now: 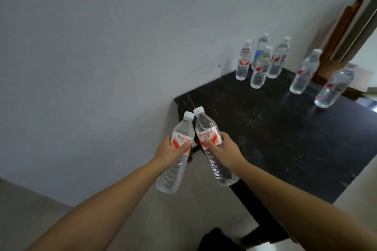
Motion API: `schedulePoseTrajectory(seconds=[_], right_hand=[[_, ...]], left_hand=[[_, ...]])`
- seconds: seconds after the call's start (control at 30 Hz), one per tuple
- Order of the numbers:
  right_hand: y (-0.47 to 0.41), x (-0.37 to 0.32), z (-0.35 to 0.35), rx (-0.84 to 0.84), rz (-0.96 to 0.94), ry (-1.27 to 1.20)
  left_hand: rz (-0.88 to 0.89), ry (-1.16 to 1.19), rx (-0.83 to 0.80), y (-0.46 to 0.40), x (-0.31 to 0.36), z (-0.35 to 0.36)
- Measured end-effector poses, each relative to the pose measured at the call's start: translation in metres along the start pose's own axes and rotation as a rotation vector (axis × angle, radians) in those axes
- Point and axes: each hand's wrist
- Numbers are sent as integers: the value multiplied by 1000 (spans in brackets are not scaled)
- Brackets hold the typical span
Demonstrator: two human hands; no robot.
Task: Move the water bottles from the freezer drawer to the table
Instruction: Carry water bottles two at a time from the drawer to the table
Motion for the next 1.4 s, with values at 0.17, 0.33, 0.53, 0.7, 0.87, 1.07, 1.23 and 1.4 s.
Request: schedulePoseTrajectory(seconds=[0.17, 0.33, 0.53, 0.7, 0.87, 1.07, 1.23, 1.4], right_hand=[[-58, 6, -51, 87, 59, 7], [-78, 29, -98, 195, 135, -24], [-86, 65, -156, 429, 212, 31], [-102, 83, -202, 641, 287, 17], [-141, 92, -252, 851, 323, 40], [-177, 108, -290, 1064, 388, 2], [-190, 129, -294, 1159, 397, -33], [-195, 130, -290, 1161, 382, 0]], left_hand=[[46, -13, -90, -64, 64, 30], [53, -102, -205, -106, 108, 77], [143, -249, -402, -151, 171, 149], [226, -338, -590, -184, 230, 209], [306, -317, -691, -224, 300, 265], [366, -189, -744, -252, 342, 308], [394, -133, -734, -272, 343, 329], [449, -146, -741, -286, 341, 340]])
Point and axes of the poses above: each hand's wrist, its own y-axis away from the middle knuckle, its own z-axis out of the palm, x = y × z, and after that the axes turned 12 degrees about -z, right-handed
